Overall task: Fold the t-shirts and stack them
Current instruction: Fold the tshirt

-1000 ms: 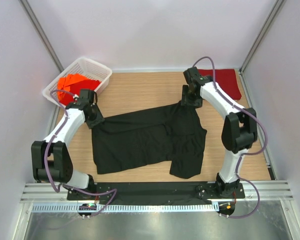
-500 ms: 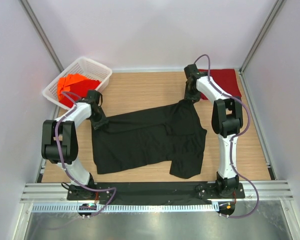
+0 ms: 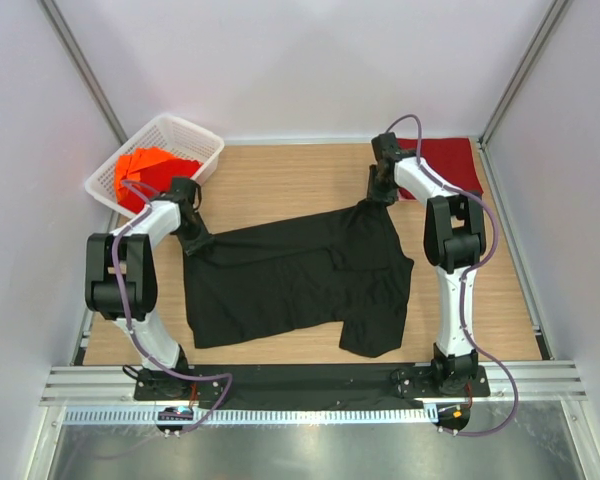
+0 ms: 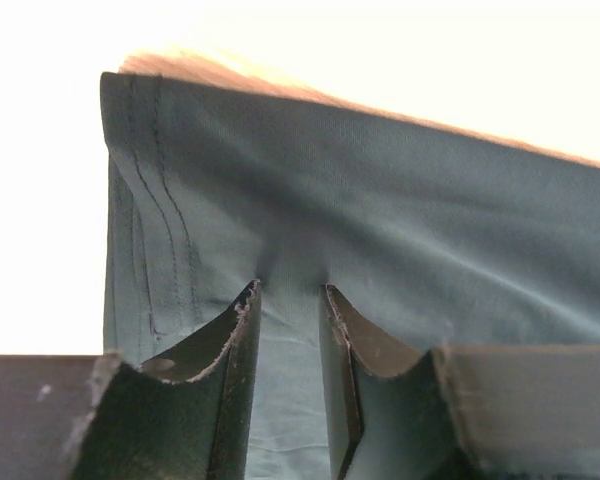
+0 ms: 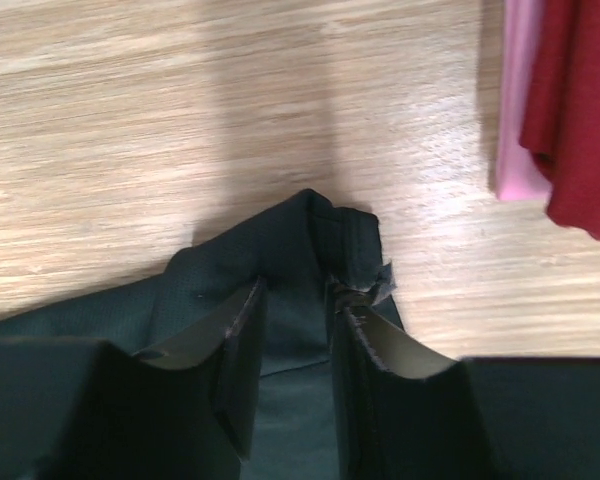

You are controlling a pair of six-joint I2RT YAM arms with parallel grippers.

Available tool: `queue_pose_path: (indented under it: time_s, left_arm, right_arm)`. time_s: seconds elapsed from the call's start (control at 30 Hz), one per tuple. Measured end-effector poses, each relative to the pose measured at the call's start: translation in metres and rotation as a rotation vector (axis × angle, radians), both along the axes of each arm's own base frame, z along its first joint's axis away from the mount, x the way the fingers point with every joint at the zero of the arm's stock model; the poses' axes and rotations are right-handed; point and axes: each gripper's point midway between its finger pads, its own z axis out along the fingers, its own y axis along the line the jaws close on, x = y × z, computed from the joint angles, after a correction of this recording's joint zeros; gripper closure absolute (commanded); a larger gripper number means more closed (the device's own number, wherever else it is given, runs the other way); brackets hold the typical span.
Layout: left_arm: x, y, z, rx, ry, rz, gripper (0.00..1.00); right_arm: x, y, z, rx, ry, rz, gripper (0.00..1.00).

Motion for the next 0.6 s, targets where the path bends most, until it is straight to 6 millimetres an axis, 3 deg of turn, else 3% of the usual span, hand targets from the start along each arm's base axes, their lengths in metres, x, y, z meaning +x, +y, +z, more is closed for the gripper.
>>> queue_pose_path:
  time_s: [0.17,0.3,0.6]
  left_arm:
    - [0.003,0.002,-0.003,0.000,0.008,0.005,0.72]
    - [0.001,0.004,-0.011,0.001,0.030,0.008,0.72]
    - [0.000,0.006,-0.014,-0.002,0.044,0.016,0.75]
  right_arm:
    - [0.002,0.001,-0.003,0.019,-0.003,0.004,0.75]
    - [0.002,-0.004,-0.004,0.017,-0.001,-0.006,0.95]
    - [-0.005,-0.026,-0.007,-0.064,0.024,-0.065,0.99]
